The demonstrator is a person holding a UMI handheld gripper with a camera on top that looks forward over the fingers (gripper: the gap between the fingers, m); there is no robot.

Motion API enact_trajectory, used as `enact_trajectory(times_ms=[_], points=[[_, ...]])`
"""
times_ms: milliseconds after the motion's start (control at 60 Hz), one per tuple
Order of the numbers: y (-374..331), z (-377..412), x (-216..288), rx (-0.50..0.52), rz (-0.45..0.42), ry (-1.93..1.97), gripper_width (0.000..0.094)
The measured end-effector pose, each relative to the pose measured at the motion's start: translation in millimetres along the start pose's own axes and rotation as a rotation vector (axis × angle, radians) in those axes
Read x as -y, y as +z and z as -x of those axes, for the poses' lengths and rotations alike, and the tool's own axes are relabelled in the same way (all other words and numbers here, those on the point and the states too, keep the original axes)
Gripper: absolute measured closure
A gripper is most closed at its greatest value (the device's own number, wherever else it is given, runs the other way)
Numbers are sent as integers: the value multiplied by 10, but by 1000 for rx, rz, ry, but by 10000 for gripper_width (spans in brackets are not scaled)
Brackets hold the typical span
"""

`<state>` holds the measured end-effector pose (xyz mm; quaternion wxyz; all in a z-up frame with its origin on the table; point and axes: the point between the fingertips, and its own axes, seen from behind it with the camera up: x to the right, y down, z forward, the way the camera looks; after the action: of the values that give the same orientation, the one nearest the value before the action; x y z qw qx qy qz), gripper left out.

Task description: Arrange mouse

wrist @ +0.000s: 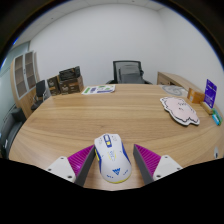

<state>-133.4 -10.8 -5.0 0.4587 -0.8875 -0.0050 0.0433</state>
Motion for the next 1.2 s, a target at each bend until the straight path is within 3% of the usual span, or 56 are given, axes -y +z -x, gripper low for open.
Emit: enact_trajectory(times_ms=[100, 150, 350, 467, 517, 717, 800, 1000, 1150, 1200], points=[[138, -68, 51, -65, 5, 1, 246], [163, -64, 64, -85, 12, -28, 405], [166, -72, 17, -124, 95, 27, 549], [155, 35, 93, -68, 146, 99, 558], [145, 11, 271, -39, 129, 96, 557], [368, -1206, 1402, -130, -10, 39, 558], [633, -1891, 1674, -181, -16, 1, 559], [1350, -2981, 1601, -215, 69, 22, 559], [1627, -3221, 1385, -204, 129, 39, 540], [1647, -3215, 1402, -186, 101, 60, 516]])
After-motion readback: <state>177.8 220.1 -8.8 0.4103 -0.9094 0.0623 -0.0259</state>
